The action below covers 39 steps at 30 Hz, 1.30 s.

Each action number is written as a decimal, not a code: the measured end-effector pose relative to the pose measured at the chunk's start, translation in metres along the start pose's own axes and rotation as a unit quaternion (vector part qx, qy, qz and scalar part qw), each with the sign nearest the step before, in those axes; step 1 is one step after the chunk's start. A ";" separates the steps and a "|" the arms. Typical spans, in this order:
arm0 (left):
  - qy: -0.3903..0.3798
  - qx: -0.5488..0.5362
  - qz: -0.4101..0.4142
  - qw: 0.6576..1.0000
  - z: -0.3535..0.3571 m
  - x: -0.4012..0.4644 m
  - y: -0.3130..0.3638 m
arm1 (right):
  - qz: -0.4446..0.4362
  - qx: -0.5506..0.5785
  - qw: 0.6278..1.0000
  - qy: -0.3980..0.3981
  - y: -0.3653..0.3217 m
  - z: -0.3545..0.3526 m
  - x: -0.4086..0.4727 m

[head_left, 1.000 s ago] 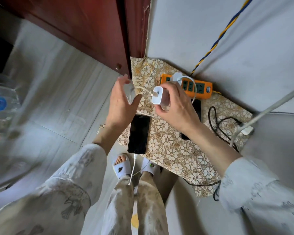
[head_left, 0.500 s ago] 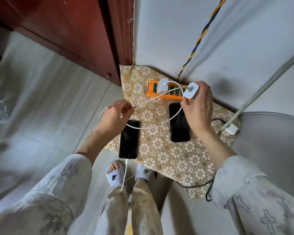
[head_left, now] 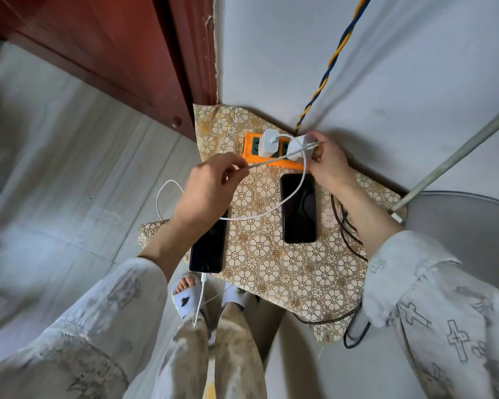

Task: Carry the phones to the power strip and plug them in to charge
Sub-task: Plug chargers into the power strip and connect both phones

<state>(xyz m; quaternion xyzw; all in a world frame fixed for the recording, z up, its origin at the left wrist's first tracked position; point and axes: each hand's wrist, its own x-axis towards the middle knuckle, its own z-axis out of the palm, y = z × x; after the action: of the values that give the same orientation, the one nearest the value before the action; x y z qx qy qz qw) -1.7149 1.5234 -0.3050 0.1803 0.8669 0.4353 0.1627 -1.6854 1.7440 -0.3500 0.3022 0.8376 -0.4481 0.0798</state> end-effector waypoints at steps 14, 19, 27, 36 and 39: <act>-0.010 0.030 -0.050 0.998 0.002 -0.012 -0.030 | -0.117 -0.187 0.975 -0.023 0.005 0.000 0.012; -0.005 0.009 -0.081 0.997 0.003 -0.009 -0.034 | -0.173 -0.250 0.950 -0.070 -0.008 0.000 0.017; 0.013 -0.004 -0.135 0.991 -0.008 -0.010 -0.043 | -0.168 -0.299 0.935 -0.095 -0.008 -0.001 0.020; 0.058 -0.005 -0.119 0.991 -0.010 -0.015 -0.023 | 0.046 -0.096 0.989 0.102 -0.001 0.009 -0.038; 0.047 -0.001 -0.087 0.995 -0.011 -0.019 -0.010 | 0.045 0.041 0.996 0.073 -0.019 0.024 -0.087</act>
<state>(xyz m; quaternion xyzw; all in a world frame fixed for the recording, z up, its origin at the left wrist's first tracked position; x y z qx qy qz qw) -1.7041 1.5019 -0.3044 0.0837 0.8854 0.4288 0.1590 -1.6298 1.6792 -0.3154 0.3743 0.8078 -0.4547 0.0263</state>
